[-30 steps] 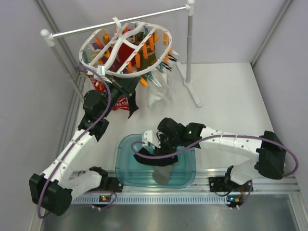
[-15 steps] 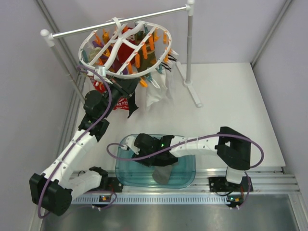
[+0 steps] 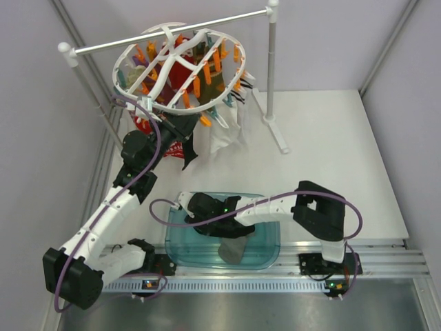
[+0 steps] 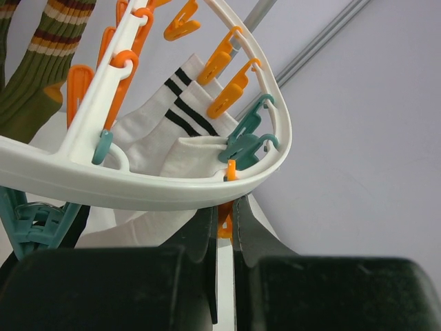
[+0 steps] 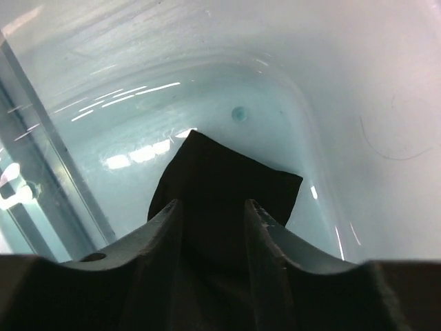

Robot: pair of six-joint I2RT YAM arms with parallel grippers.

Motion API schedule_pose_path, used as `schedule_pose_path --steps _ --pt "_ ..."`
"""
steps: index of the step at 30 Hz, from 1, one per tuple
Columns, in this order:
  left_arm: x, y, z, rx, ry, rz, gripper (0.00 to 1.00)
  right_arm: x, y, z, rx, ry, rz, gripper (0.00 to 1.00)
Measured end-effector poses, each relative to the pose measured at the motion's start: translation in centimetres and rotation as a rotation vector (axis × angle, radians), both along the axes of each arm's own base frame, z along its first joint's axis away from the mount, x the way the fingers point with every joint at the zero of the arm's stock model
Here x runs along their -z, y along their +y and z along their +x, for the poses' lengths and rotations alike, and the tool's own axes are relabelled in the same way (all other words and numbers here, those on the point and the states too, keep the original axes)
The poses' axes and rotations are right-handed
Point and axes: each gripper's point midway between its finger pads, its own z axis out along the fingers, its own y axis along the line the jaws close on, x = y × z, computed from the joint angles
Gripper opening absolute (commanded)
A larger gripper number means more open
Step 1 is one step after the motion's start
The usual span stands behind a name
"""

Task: Clip the socks to the hanger
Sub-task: Pick up the sock from the bin.

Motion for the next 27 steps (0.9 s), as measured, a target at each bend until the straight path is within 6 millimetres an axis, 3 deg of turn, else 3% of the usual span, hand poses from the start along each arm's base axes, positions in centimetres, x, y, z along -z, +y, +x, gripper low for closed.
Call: schedule_pose_path --steps 4,6,8,12,17,20,24,27 --pt "0.2 0.1 0.1 -0.004 0.003 0.001 0.0 0.6 0.4 0.1 0.007 0.009 0.008 0.22" --pt "0.2 0.1 0.1 -0.006 0.004 0.0 0.0 0.5 0.7 -0.1 -0.001 0.019 0.028 0.08" --pt "0.2 0.1 0.1 -0.007 0.004 0.0 0.0 0.6 0.8 -0.2 -0.011 0.027 0.035 0.0" --pt "0.2 0.1 0.1 -0.008 0.003 0.003 0.0 0.6 0.6 -0.2 -0.025 0.036 0.06 0.0" --pt "0.3 0.1 0.1 -0.009 0.004 0.007 0.0 -0.9 -1.6 -0.2 -0.054 0.011 0.041 0.0" --pt "0.4 0.1 0.2 -0.011 0.004 0.007 0.0 -5.1 -2.0 0.2 -0.081 -0.049 0.107 0.0" --pt "0.4 0.1 0.2 -0.011 0.005 0.007 0.0 -13.0 -2.3 1.4 -0.072 -0.161 0.277 0.0" --pt "0.4 0.1 0.1 -0.011 0.005 0.007 0.0 -17.9 -3.5 3.1 -0.029 -0.235 0.38 0.0"
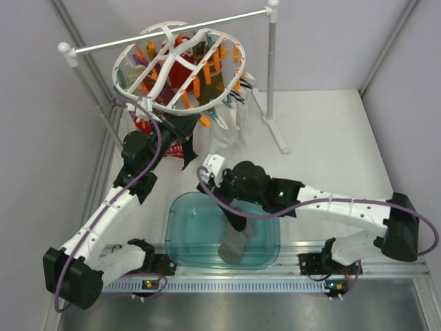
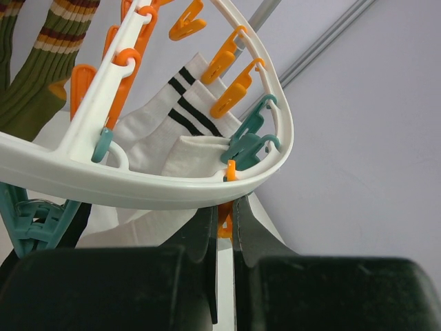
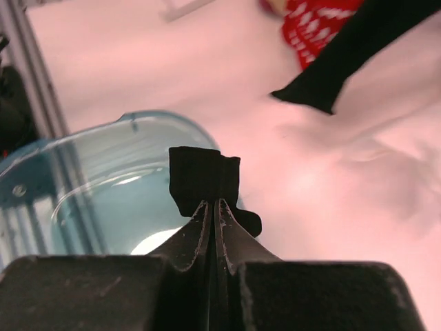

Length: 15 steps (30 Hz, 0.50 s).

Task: Clip the socks to the hanger
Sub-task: Pick up the sock from the bin, then clamp the sock onto the hanger.

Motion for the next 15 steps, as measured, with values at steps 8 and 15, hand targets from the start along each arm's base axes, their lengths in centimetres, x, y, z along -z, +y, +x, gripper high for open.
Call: schedule_pose_path --steps 8,15 --pt "0.0 0.0 0.0 0.001 0.001 -0.001 0.0 -7.3 -4.1 5.8 0.17 -0.106 0.172 0.0" --pt "0.0 0.0 0.0 0.002 0.006 -0.01 0.0 -10.6 -5.2 8.8 0.234 -0.206 0.263 0.0"
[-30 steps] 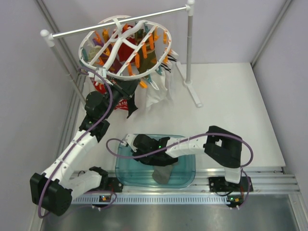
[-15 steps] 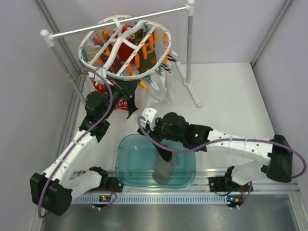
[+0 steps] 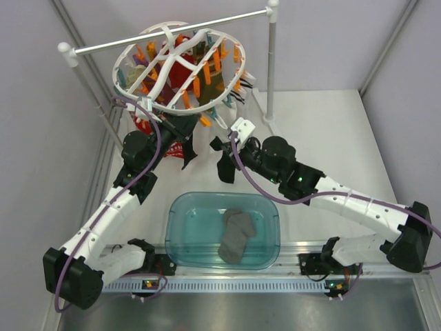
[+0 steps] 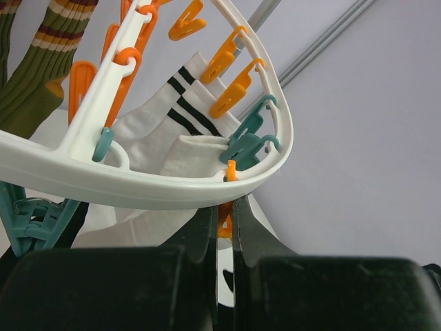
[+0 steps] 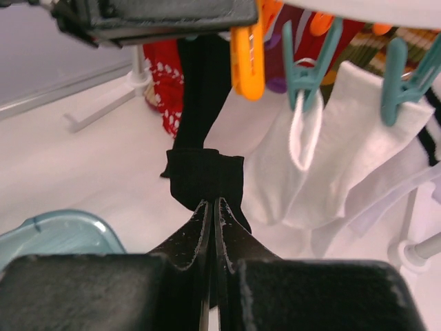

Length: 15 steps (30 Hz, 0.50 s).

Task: Clip the socks to the hanger
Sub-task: Clamp the sock onto the hanger.

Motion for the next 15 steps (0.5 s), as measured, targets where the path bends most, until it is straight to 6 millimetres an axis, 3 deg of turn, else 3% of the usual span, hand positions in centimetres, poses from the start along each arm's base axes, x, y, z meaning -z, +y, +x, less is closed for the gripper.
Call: schedule_pose_path --steps 4,10,15 --pt "0.0 0.0 0.0 0.003 0.004 -0.006 0.0 -0.5 0.2 1.8 0.032 -0.044 0.021 0.0" --pt "0.0 -0.1 -0.1 0.01 0.008 -0.013 0.0 1.5 1.0 3.8 0.048 -0.033 -0.014 0.0" --pt "-0.1 -0.2 -0.1 0.013 0.008 -0.014 0.0 0.8 1.4 4.7 0.056 -0.044 0.001 0.0"
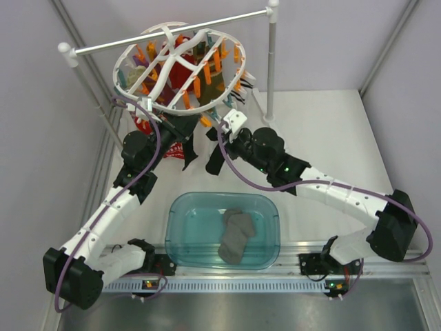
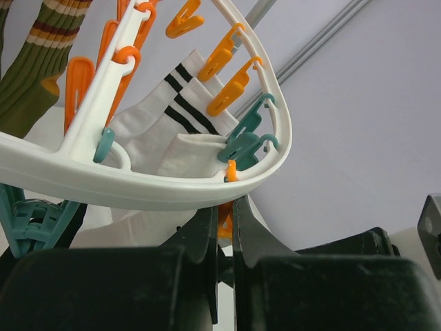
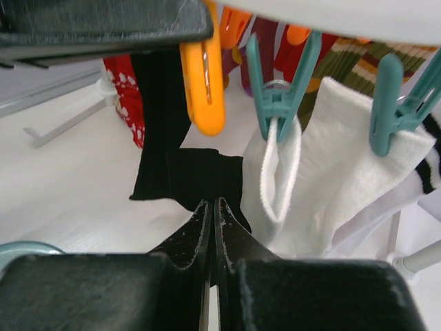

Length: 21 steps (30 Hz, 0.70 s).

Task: Clip the socks to the hanger
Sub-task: Clamp the sock onto the hanger.

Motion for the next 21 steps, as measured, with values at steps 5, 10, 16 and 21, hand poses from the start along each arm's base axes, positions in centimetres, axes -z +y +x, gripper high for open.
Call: schedule_pose_path --steps 5,10,16,21 --pt "0.0 -0.1 -0.1 0.006 0.0 0.001 0.0 -1.7 -0.1 0.5 0.01 -0.026 0.035 0.0" --pt "0.0 -0.1 -0.1 0.008 0.0 0.001 0.0 -2.6 0.0 0.7 0.009 -0.041 0.054 0.0" --pt "0.0 -0.2 -0.2 0.014 0.001 -0.002 0.0 -2.1 0.4 0.8 -0.003 -0.034 0.046 0.0" --pt "0.0 -0.2 -0.2 0.016 0.003 -0.005 0.0 -2.9 1.0 1.1 -0.007 -0.043 0.06 0.0"
